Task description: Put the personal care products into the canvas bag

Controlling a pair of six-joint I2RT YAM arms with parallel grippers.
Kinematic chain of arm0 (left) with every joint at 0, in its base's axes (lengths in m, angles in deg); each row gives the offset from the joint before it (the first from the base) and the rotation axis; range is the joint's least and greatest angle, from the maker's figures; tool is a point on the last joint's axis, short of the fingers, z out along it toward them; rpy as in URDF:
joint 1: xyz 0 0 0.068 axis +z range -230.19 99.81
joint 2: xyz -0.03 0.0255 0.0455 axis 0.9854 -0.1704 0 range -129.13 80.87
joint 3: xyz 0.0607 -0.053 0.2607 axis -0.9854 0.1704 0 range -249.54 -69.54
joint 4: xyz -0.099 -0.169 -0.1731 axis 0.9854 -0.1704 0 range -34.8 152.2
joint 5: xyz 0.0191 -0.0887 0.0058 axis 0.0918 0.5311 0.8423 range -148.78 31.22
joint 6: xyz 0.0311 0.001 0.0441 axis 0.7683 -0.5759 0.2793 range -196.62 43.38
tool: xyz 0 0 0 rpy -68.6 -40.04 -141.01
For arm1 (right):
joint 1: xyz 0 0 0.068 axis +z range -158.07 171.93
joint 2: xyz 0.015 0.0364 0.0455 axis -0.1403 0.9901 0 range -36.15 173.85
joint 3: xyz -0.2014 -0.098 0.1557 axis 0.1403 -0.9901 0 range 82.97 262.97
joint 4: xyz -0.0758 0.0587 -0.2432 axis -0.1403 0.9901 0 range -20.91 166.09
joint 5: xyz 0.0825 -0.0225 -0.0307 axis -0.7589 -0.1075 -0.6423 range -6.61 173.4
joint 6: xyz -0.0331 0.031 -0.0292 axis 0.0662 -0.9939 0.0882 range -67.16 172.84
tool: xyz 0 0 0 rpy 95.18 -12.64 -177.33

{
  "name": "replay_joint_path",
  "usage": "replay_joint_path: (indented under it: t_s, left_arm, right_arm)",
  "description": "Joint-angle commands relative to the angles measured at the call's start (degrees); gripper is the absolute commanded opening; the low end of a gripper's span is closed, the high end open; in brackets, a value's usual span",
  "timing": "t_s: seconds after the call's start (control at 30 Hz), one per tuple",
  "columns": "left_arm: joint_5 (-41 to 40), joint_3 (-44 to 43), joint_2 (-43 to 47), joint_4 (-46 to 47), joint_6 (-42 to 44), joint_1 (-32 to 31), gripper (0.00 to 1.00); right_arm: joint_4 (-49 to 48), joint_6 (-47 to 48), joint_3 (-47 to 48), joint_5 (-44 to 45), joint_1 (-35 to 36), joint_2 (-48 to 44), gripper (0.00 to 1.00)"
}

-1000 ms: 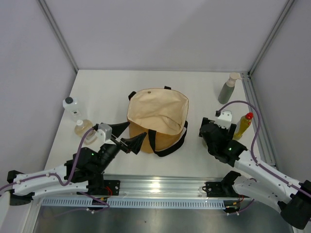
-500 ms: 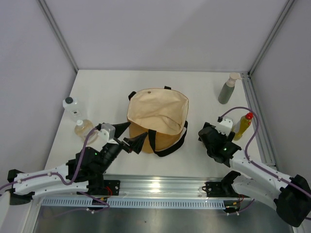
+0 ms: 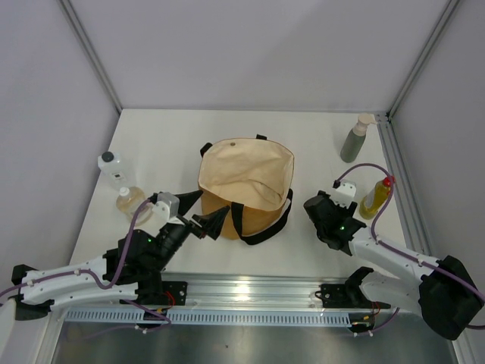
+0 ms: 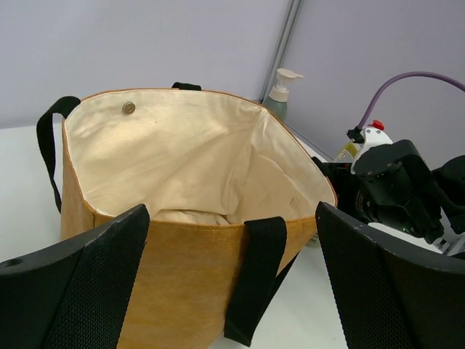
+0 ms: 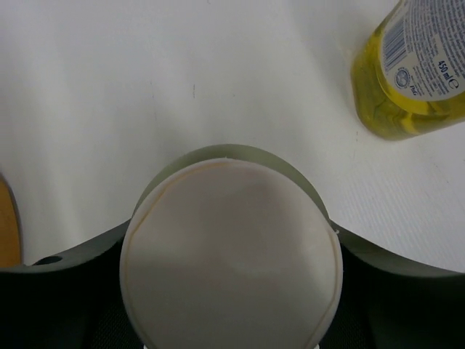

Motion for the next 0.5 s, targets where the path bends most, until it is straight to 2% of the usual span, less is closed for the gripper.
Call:
replay_joint_path:
  t_s: [0.0,0.03,0.1,0.13,0.27,0.3,0.47]
  left_arm:
    - [-1.4,-0.5,-0.2,1.6,0.9,-0.4,1.0]
    - [-2.3,-0.4,-0.3,1.8,0.9,-0.4,0.99]
    - [-3.4,-0.2,-0.8,2.2,0.9,-0.4,0.99]
    - [-4.1,-0.1,-1.0,2.5,1.1,-0.4,0.99]
    - [-5.4,0.2,-1.6,3.2,1.0,-0.4,0.99]
    - [-5.4,0.3,-1.6,3.2,1.0,-0.4,0.99]
    - [-7.0,0.9,-1.7,4.2,1.2,-0.4,0.99]
  right_arm:
    - [-7.9,3.2,-0.1,2.9,-0.2,-1.5,0.58]
    - [-9.3,4.2,-0.8,2.9,0.3,-2.0,0.47]
    - [-12.1,7.8,-1.2,2.7,0.7,-3.6,0.37]
    - [-14.5,9.6,-1.4,2.7,1.6,-4.3,0.28]
    - [-18.0,19.1,-2.2,6.4,4.8,-8.4,0.1]
    - [-17.7,19.8,-2.1,6.7,4.9,-9.1,0.01]
    - [-13.3,23.5,1.3,6.6,5.1,-15.1,0.0]
